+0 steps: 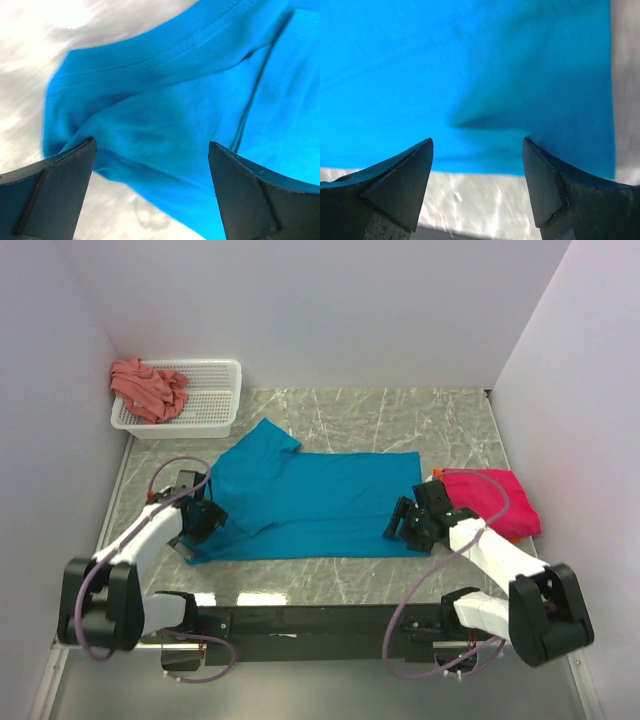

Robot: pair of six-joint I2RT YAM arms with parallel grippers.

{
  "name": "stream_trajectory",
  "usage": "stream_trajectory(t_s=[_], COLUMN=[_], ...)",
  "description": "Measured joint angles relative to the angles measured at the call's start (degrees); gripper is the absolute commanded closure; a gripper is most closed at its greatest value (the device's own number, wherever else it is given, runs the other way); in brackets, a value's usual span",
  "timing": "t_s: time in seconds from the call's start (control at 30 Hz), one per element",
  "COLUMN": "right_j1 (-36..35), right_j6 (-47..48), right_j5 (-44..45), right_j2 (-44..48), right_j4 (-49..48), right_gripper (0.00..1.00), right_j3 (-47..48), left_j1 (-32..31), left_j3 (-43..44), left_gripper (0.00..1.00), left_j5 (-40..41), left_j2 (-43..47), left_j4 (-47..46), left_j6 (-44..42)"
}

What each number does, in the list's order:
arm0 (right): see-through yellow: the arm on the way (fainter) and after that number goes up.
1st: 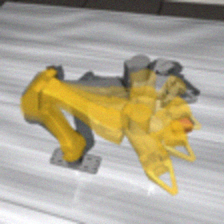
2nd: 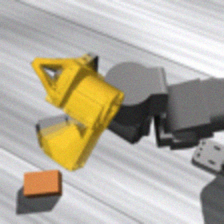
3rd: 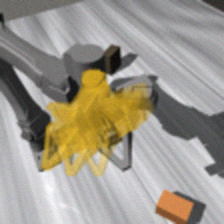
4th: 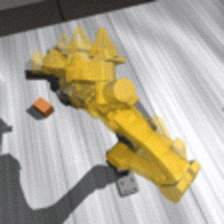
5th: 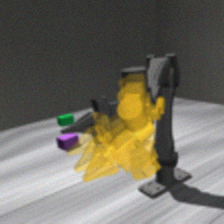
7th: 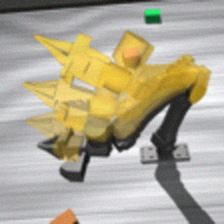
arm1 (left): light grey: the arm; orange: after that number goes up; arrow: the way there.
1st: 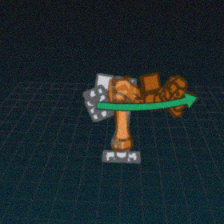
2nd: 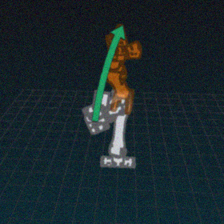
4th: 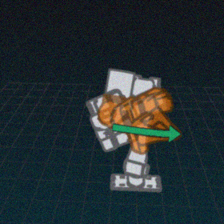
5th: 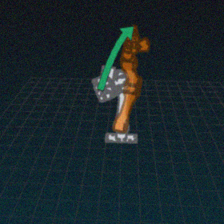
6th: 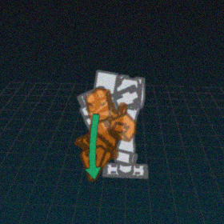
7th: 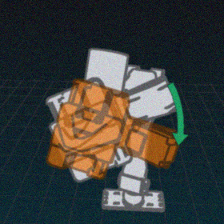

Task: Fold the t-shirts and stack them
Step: Fold the tshirt

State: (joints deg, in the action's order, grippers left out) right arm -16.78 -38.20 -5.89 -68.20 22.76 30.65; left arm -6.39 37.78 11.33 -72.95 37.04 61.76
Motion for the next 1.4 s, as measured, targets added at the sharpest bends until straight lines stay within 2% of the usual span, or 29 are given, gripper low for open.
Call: stream_trajectory(t_s=[0.1, 0.2, 0.37, 0.5, 0.67, 0.97, 1.4], right_j1=[-0.3, -0.3, -0.3, -0.5, -0.5, -0.5, -0.5], right_j6=[0.3, 1.0, 1.8, 1.8, 1.8, 1.8, 1.9], right_j5=[-0.9, -0.8, -1.3, -2.4, -2.4, -0.8, 0.3], right_j2=[4.4, 6.3, 6.1, 4.6, 3.1, 1.6, 0.0], right_j4=[5.2, 7.2, 6.3, 4.6, 3.8, 3.4, 3.3], right_gripper=[0.21, 0.21, 0.21, 0.21, 0.21, 0.21, 0.21], right_j3=[-1.0, -0.1, 2.7, 2.8, 2.7, 1.9, 1.4], left_j1=[-0.1, -1.1, -6.0, -9.8, -13.6, -14.8, -15.1], left_j3=[-1.1, 0.6, 6.3, 6.1, 4.5, 5.1, 15.1], left_gripper=[0.01, 0.01, 0.01, 0.01, 0.01, 0.01, 0.0], left_j5=[-0.2, -1.4, -3.2, -8.7, -13.0, -13.0, -11.6], left_j2=[6.3, 11.0, 10.9, 7.4, -1.4, -9.1, -14.8], left_j4=[6.0, 7.8, 5.8, -0.2, -6.6, -11.7, -13.3], left_j6=[1.0, 0.9, -0.1, -1.2, -2.1, -4.0, -7.5])
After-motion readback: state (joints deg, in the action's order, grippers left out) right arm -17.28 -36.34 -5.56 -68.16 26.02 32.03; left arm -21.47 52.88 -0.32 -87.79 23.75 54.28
